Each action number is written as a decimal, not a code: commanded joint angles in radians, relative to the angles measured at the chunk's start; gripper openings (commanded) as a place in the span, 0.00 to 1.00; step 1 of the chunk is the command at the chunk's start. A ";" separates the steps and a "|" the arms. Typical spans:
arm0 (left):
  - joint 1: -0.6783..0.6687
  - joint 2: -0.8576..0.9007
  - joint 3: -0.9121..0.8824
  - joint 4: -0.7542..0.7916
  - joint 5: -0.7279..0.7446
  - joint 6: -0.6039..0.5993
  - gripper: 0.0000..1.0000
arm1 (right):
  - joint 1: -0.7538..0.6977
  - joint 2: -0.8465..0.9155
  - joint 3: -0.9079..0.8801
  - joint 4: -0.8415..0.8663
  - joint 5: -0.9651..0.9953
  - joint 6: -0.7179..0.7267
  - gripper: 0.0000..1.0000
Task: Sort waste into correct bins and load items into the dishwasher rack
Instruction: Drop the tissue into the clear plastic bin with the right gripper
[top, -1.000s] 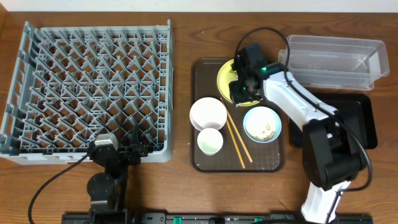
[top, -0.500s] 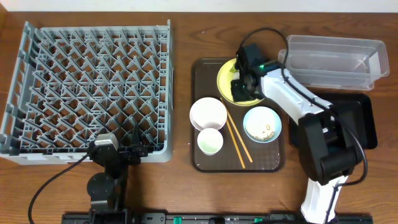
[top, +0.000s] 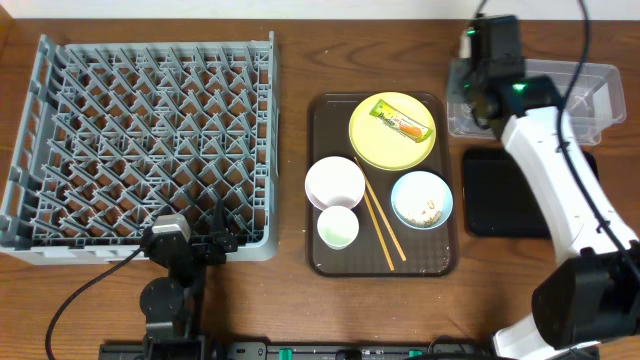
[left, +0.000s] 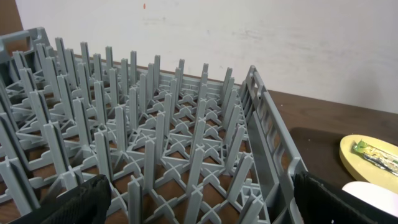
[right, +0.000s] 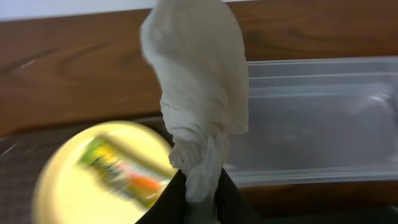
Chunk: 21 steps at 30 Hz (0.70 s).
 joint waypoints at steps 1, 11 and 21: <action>-0.002 -0.001 -0.016 -0.034 0.014 -0.002 0.95 | -0.074 0.030 0.002 0.013 0.055 0.064 0.14; -0.002 -0.001 -0.016 -0.034 0.014 -0.001 0.95 | -0.164 0.105 0.002 0.014 -0.029 0.118 0.59; -0.002 -0.001 -0.016 -0.034 0.014 -0.002 0.95 | -0.163 0.104 0.002 0.032 -0.182 0.116 0.69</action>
